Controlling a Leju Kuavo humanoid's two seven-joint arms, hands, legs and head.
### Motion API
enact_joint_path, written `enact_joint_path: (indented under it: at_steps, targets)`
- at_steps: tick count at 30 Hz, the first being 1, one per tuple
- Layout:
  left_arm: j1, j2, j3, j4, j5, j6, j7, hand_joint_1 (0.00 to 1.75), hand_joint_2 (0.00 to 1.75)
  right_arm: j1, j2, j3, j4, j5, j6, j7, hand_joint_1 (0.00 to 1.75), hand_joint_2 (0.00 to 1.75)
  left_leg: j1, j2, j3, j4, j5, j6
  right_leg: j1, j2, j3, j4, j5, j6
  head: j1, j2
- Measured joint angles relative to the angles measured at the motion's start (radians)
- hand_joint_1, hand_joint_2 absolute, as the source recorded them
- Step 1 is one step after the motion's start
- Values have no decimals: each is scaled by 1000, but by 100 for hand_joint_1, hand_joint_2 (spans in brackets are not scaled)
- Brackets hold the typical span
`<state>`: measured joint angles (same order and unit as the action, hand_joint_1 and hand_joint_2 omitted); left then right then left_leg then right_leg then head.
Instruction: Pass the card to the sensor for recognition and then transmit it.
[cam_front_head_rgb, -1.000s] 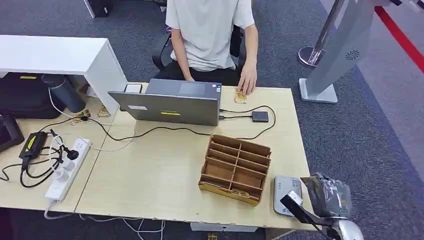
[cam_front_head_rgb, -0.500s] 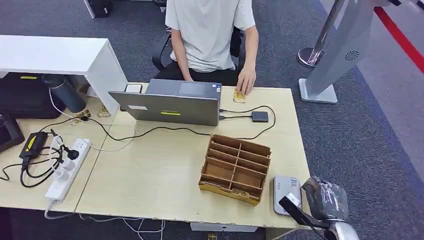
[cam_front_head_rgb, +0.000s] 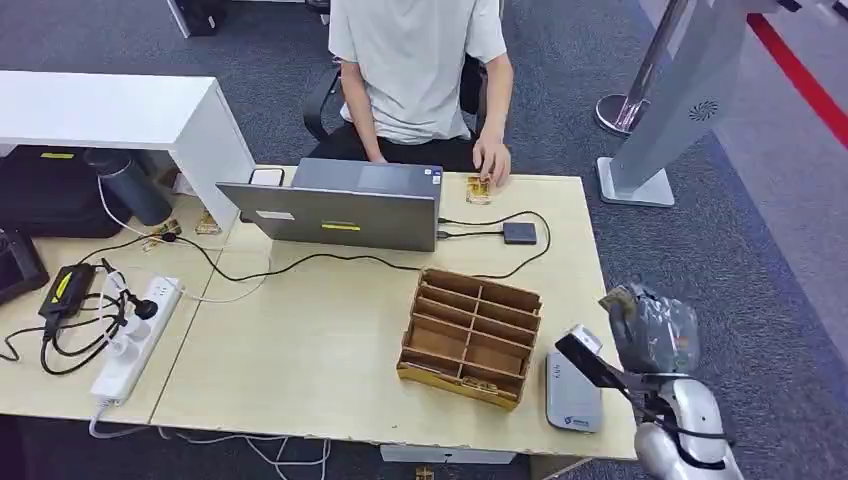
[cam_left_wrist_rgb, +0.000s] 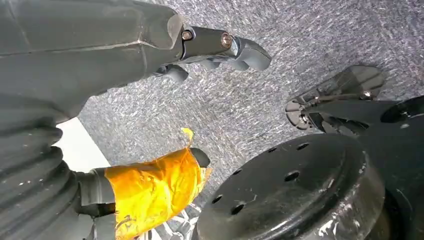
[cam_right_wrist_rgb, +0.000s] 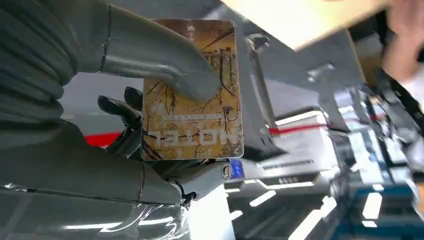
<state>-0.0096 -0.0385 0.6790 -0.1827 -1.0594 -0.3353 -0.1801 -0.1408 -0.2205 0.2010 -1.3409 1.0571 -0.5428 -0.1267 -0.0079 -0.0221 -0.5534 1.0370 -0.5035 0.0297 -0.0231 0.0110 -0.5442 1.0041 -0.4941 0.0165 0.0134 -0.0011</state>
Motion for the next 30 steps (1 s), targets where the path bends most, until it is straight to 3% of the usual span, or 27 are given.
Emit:
enact_joint_path:
  at_steps: [10, 15, 24, 30]
  targets:
    - [-14, -1, 0, 0, -17, -3, 13, 0, 175, -169, 15, 73, -37, -5, 61, 11, 175, 175, 0, -1, -1, 0, 1, 0, 0, -1, 0, 1, 1, 0, 0, 0]
    - [-30, 0, 0, 0, -28, -14, 25, 0, 175, -306, 43, 141, -8, 16, 125, 63, 175, 175, 0, 0, -1, 0, 2, 0, 0, 0, -1, 1, 2, 0, 0, 0]
    - [-50, -5, -1, 0, -34, -21, 43, 0, 175, -540, 114, 251, 144, 59, 197, 154, 175, 175, 0, -1, -2, 0, 4, -1, 0, -1, -1, 1, 3, -1, 0, 0]
    - [-57, -11, -1, 0, -29, -21, 51, 0, 175, -611, 155, 276, 255, 57, 209, 177, 175, 175, 0, -3, -3, 0, 5, -1, 0, -2, -1, 1, 4, -1, 0, 0]
